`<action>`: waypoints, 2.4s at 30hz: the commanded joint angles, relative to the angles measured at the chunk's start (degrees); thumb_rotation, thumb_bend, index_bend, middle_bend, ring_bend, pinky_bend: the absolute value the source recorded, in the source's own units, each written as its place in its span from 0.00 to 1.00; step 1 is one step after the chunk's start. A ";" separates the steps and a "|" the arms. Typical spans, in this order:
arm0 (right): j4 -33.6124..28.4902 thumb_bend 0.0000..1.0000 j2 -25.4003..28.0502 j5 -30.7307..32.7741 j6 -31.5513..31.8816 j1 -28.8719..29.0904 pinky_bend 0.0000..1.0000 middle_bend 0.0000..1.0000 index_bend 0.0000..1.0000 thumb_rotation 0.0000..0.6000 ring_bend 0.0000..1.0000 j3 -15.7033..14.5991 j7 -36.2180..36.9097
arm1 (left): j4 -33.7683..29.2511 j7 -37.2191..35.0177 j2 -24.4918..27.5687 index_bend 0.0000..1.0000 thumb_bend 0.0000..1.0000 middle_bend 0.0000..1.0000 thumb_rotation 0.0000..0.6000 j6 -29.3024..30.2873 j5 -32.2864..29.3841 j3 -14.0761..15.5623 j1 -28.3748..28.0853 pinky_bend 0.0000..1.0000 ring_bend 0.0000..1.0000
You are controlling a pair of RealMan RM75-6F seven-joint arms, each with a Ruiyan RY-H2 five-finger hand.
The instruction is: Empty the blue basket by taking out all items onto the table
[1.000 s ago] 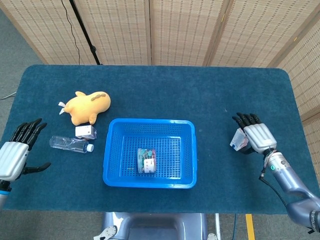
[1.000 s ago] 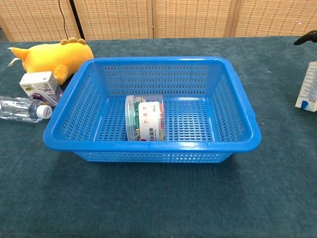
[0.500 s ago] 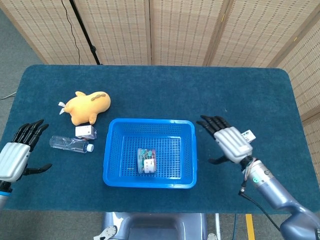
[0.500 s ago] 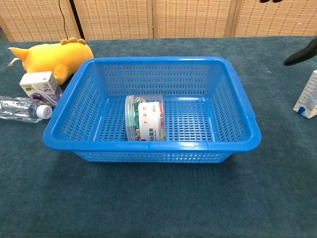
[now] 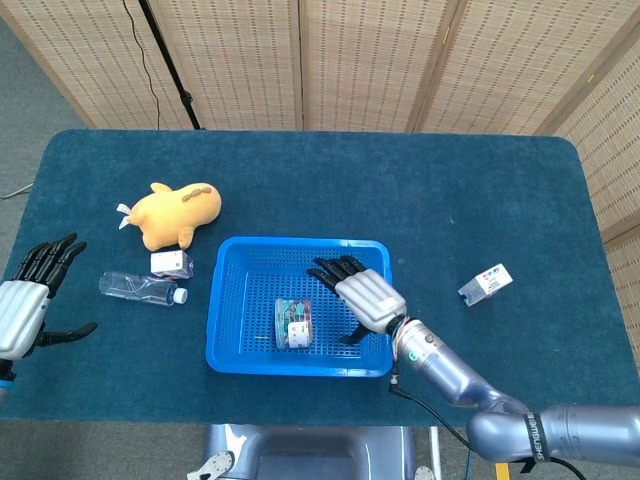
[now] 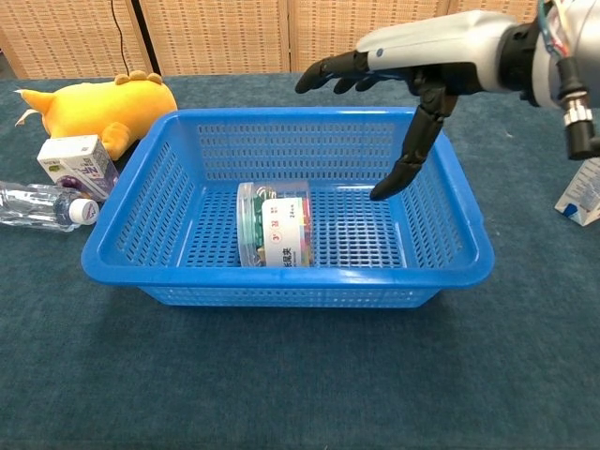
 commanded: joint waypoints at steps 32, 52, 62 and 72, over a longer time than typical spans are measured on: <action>16.13 0.00 -21.34 11.84 2.46 7.37 0.01 0.00 0.06 1.00 0.00 -2.35 -1.56 | 0.93 -3.16 0.78 0.00 0.06 0.00 1.00 0.04 -1.06 -0.55 0.18 0.00 0.00; 15.73 0.38 -22.30 1.37 8.07 2.50 0.50 0.46 0.52 1.00 0.42 0.59 4.08 | 0.82 -3.30 0.78 0.00 0.06 0.00 1.00 -0.85 -1.33 -0.56 -0.13 0.00 0.00; 7.40 0.42 -7.59 -2.40 14.65 -1.53 0.50 0.47 0.53 1.00 0.42 6.91 3.74 | 0.42 -2.65 0.69 0.00 0.06 0.00 1.00 -1.13 -0.57 -0.18 -0.23 0.00 0.00; 7.25 0.42 8.20 -7.11 14.89 -11.51 0.50 0.48 0.55 1.00 0.42 5.94 13.09 | 0.08 -1.20 0.28 0.00 0.06 0.00 1.00 -1.74 -0.30 0.16 -0.49 0.00 0.00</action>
